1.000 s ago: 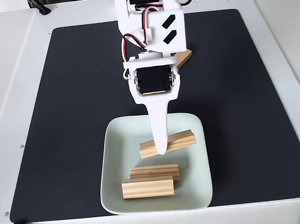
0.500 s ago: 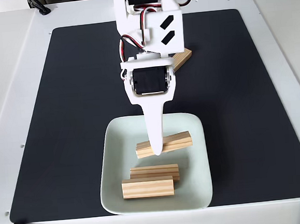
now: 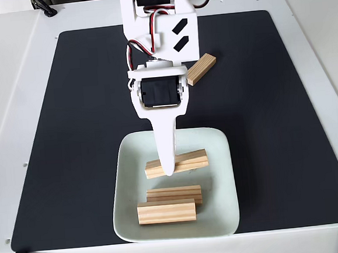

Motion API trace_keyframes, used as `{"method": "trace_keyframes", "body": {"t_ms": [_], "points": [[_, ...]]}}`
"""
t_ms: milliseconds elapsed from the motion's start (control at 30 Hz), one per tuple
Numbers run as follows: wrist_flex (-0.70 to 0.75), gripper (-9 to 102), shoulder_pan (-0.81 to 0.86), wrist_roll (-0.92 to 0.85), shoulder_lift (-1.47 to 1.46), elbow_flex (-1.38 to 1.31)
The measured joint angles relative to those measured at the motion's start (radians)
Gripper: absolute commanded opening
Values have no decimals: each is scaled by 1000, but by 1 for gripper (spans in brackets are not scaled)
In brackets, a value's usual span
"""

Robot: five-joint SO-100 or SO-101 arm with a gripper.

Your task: Pick up the wooden block and place them on the plate.

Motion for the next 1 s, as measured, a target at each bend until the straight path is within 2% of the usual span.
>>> {"method": "trace_keyframes", "body": {"t_ms": [100, 200, 400, 533, 700, 767, 900, 1000], "points": [[32, 29, 5, 0, 0, 0], [60, 38, 9, 0, 0, 0], [64, 38, 11, 0, 0, 0], [64, 28, 9, 0, 57, 58], [64, -2, 2, 0, 267, 247], [64, 1, -9, 0, 387, 365], [64, 0, -43, -9, 637, 660], [64, 0, -84, -101, 825, 900]]}}
